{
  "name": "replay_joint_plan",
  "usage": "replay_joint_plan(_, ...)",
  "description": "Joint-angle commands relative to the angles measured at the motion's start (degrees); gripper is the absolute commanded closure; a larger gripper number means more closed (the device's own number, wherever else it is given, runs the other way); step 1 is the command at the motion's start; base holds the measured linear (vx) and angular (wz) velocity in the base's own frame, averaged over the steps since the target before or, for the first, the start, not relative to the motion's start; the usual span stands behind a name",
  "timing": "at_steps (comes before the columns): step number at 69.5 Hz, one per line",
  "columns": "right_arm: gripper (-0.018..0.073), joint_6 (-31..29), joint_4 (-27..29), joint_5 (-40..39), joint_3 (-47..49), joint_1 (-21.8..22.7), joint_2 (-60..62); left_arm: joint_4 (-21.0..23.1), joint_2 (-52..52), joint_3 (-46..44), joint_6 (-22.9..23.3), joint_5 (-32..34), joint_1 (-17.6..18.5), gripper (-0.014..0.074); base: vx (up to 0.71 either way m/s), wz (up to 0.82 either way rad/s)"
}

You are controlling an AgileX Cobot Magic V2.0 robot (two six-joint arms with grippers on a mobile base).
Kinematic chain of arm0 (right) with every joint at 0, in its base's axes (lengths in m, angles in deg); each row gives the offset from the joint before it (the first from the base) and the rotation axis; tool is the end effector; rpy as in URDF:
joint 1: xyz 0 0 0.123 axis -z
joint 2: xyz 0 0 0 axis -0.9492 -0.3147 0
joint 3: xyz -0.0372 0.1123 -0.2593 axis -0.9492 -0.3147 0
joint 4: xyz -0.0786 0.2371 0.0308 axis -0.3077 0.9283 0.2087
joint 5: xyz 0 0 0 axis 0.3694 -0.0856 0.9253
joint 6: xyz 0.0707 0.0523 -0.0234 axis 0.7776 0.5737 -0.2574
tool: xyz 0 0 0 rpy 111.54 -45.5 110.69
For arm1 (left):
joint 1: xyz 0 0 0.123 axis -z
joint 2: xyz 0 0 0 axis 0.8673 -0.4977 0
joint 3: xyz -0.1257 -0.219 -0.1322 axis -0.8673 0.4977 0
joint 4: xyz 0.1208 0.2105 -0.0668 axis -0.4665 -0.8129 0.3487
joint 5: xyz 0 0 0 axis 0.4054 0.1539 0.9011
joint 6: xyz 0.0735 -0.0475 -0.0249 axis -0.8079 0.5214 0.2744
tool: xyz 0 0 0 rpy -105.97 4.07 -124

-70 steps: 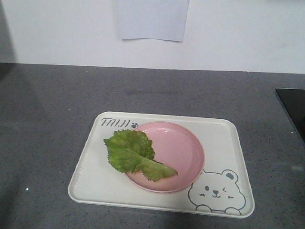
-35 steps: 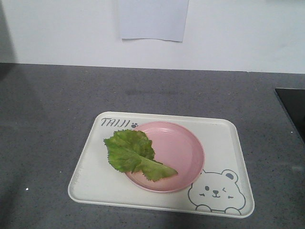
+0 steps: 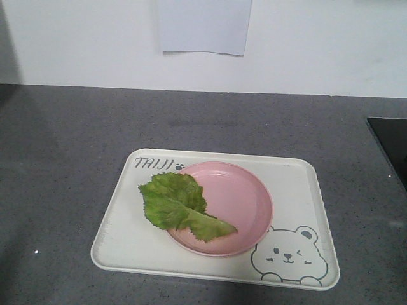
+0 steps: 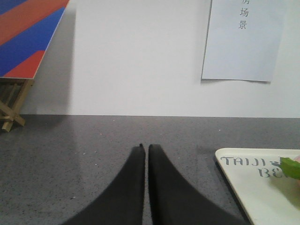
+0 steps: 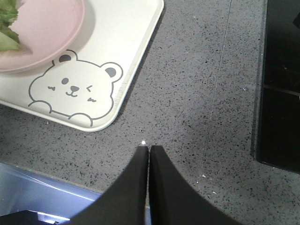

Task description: Transfer vegetables to tray and serve

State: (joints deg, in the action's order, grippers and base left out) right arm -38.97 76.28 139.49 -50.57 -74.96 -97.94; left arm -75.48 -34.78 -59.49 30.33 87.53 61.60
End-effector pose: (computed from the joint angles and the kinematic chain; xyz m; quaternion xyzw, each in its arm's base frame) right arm 0.0535 0.0105 0.3173 -0.0889 0.9149 0.0284 0.3926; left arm 0.0563 -0.0015 0.2065 -0.0163 0.6778 -0.0364 0.7342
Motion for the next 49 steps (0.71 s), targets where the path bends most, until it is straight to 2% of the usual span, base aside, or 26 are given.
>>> replay_joint_plan(1,0.0568,-0.5,0.1,-2.9,1.3,-0.1,-0.6,0.5,0.9,1.5,0.5,4.2,-0.1,0.0604,0.00,0.00)
replay_joint_plan(49,0.0568,-0.5,0.1,-2.9,1.3,-0.1,-0.6,0.5,0.9,1.5,0.5,4.2,-0.1,0.0604,0.00,0.00)
